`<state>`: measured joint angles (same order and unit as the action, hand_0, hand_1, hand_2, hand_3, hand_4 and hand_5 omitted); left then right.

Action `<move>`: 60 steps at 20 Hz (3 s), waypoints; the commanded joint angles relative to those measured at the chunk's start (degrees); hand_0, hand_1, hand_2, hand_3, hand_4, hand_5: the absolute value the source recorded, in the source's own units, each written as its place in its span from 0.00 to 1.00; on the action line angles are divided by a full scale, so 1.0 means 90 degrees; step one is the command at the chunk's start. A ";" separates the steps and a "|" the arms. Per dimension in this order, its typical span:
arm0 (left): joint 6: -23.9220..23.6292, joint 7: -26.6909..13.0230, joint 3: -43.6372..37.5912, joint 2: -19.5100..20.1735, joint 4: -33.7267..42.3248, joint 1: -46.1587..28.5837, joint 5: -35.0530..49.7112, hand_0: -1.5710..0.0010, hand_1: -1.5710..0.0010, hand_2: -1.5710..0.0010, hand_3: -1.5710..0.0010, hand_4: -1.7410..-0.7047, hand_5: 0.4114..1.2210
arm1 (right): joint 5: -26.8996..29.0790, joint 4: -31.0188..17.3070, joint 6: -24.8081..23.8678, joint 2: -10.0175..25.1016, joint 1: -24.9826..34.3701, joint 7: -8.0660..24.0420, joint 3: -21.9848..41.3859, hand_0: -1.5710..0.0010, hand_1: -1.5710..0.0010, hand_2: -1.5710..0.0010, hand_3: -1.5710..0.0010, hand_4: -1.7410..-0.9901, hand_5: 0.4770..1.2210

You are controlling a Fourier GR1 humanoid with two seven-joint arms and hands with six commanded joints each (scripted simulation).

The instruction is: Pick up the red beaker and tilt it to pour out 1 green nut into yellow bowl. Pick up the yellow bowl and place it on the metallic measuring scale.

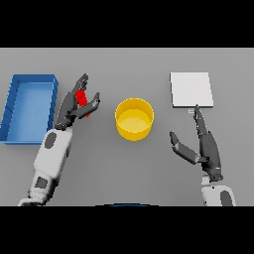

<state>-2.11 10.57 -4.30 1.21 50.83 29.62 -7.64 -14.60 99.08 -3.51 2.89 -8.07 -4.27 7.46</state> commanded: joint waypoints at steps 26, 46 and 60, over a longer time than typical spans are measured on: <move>-0.0205 -0.1296 0.1464 0.0740 0.1328 0.0424 -0.0964 0.00 0.00 0.00 0.01 0.01 0.88 | -0.0189 0.0058 -0.0071 0.0101 -0.0056 -0.0085 0.0007 1.00 1.00 1.00 1.00 0.65 0.26; 0.1059 -0.2654 0.4806 0.2006 0.1140 0.2200 -0.4324 0.00 0.00 0.00 0.06 0.06 0.98 | 0.0012 0.0149 0.0018 -0.0053 -0.0114 -0.0014 0.0029 1.00 1.00 1.00 1.00 0.61 0.30; 0.2417 -0.1797 0.7097 0.1917 0.0443 0.3714 -0.5698 0.00 0.00 0.00 0.02 0.00 1.00 | 0.0136 0.0000 -0.0074 -0.0178 -0.0175 -0.0104 -0.0070 1.00 1.00 1.00 1.00 0.60 0.20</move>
<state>19.67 -5.48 59.59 18.44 54.83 63.04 -58.80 -13.37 99.09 -4.18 1.29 -9.64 -5.24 6.83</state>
